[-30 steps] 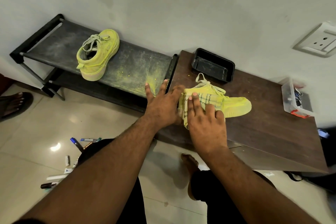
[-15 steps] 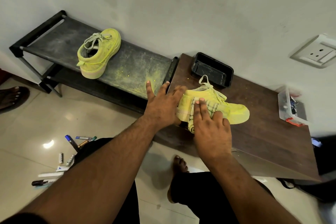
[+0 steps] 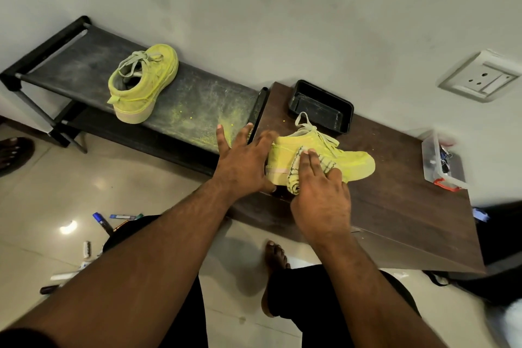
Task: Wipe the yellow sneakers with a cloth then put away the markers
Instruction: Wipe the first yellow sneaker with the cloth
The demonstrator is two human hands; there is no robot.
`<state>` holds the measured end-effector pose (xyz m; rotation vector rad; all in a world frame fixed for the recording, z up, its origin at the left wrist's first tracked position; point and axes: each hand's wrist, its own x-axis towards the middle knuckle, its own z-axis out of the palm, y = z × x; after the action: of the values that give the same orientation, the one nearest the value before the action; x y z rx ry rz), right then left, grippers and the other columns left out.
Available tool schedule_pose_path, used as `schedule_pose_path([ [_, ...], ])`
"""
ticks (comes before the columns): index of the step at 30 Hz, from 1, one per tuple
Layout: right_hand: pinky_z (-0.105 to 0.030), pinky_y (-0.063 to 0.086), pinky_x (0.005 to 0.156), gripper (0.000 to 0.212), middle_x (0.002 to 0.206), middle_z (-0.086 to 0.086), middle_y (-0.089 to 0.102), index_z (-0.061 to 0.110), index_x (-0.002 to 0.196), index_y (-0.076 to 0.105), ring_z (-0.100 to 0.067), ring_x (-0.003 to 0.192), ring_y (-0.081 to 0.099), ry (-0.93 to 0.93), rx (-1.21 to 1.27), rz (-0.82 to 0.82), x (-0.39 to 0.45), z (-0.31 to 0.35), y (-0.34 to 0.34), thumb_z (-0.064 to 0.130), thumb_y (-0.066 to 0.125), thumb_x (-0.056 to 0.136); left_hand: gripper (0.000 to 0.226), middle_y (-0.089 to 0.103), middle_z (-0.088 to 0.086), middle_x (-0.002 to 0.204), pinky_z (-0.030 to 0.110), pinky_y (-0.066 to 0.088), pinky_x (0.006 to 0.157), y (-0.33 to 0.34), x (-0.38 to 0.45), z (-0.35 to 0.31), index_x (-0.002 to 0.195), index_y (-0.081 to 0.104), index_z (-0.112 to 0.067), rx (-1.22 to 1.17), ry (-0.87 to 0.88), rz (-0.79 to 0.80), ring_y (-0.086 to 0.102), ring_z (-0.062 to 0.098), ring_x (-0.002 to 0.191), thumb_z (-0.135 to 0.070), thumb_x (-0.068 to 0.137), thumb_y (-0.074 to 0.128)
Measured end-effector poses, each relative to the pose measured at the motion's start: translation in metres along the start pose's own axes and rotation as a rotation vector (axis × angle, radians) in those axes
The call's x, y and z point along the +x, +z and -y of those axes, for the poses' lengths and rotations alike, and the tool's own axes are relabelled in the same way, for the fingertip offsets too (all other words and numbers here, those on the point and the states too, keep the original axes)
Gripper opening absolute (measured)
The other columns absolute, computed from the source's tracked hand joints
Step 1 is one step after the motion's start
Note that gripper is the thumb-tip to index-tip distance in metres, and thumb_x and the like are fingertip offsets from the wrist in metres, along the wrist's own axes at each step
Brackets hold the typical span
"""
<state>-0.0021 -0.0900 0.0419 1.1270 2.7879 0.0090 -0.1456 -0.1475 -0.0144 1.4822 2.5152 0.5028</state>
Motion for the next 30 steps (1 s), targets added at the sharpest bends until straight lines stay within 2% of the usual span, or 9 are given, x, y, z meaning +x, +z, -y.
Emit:
schedule_pose_path([
  [5,-0.038,0.035,0.103,0.08,0.161,0.005,0.005,0.018,0.152,0.005,-0.024,0.119,0.035,-0.117,0.108,-0.036,0.005,0.012,0.004,0.017,0.049,0.085,0.098,0.034,-0.012,0.148,0.069,-0.01,0.107,0.009,-0.001,-0.005,0.139,0.012,-0.033,-0.042,0.008,-0.032,0.005,0.022,0.146,-0.057,0.066,0.071],
  [12,-0.039,0.039,0.1,0.079,0.16,0.01,0.01,0.023,0.152,0.011,-0.026,0.118,0.037,0.115,0.177,-0.049,0.004,-0.008,0.0,0.018,0.05,0.084,0.1,0.037,-0.003,0.144,0.064,-0.013,0.107,0.01,-0.01,-0.021,0.138,0.021,-0.03,-0.082,-0.062,-0.091,0.009,0.022,0.146,-0.069,0.057,0.066],
  [15,-0.039,0.039,0.1,0.078,0.16,0.009,0.009,0.021,0.152,0.01,-0.025,0.118,0.036,0.07,0.226,-0.041,0.001,-0.003,-0.001,0.016,0.05,0.085,0.085,0.037,-0.006,0.145,0.064,-0.018,0.104,0.019,-0.024,-0.036,0.137,0.02,-0.027,-0.071,-0.129,-0.125,0.007,0.024,0.146,-0.057,0.07,0.064],
  [18,-0.035,0.042,0.095,0.079,0.16,0.014,0.006,0.026,0.152,0.01,-0.022,0.11,0.037,-0.067,0.237,-0.027,-0.006,0.002,0.003,0.014,0.048,0.084,0.073,0.04,-0.008,0.145,0.065,-0.013,0.107,0.023,-0.034,-0.046,0.136,0.021,-0.026,-0.112,-0.233,-0.167,0.01,0.025,0.146,-0.043,0.078,0.063],
  [20,-0.035,0.042,0.095,0.079,0.159,0.017,0.005,0.028,0.152,0.009,-0.022,0.11,0.038,-0.033,0.233,-0.005,-0.006,-0.005,0.006,0.015,0.049,0.085,0.081,0.038,-0.007,0.145,0.065,-0.012,0.107,0.024,-0.035,-0.046,0.138,0.021,-0.025,-0.101,-0.249,-0.167,0.014,0.026,0.145,-0.047,0.074,0.067],
  [22,-0.036,0.04,0.097,0.078,0.159,0.016,0.007,0.026,0.153,0.01,-0.025,0.113,0.039,0.085,0.247,-0.001,-0.005,-0.014,0.006,0.016,0.049,0.086,0.094,0.039,-0.007,0.143,0.064,-0.012,0.106,0.026,-0.034,-0.046,0.139,0.021,-0.023,-0.067,-0.238,-0.161,0.017,0.026,0.144,-0.06,0.067,0.07],
  [24,-0.037,0.039,0.097,0.078,0.16,0.013,0.008,0.023,0.153,0.01,-0.027,0.115,0.04,0.152,0.252,-0.004,-0.005,-0.019,0.007,0.017,0.049,0.086,0.098,0.041,-0.007,0.142,0.064,-0.011,0.106,0.03,-0.035,-0.046,0.138,0.021,-0.022,-0.058,-0.232,-0.159,0.017,0.025,0.143,-0.065,0.064,0.07],
  [28,-0.039,0.042,0.1,0.082,0.16,0.011,0.0,0.024,0.153,0.003,-0.027,0.116,0.037,-0.018,0.301,0.057,-0.015,-0.006,0.013,0.015,0.049,0.086,0.078,0.038,-0.006,0.143,0.065,-0.007,0.11,0.034,-0.037,-0.046,0.137,0.023,-0.024,-0.075,-0.255,-0.162,0.017,0.022,0.144,-0.042,0.075,0.067],
  [30,-0.039,0.043,0.098,0.083,0.16,0.014,-0.002,0.027,0.152,0.002,-0.024,0.111,0.036,-0.083,0.307,0.069,-0.016,-0.001,0.015,0.014,0.049,0.085,0.07,0.039,-0.005,0.142,0.064,-0.005,0.111,0.034,-0.038,-0.044,0.137,0.026,-0.024,-0.068,-0.26,-0.173,0.02,0.02,0.143,-0.038,0.079,0.063],
])
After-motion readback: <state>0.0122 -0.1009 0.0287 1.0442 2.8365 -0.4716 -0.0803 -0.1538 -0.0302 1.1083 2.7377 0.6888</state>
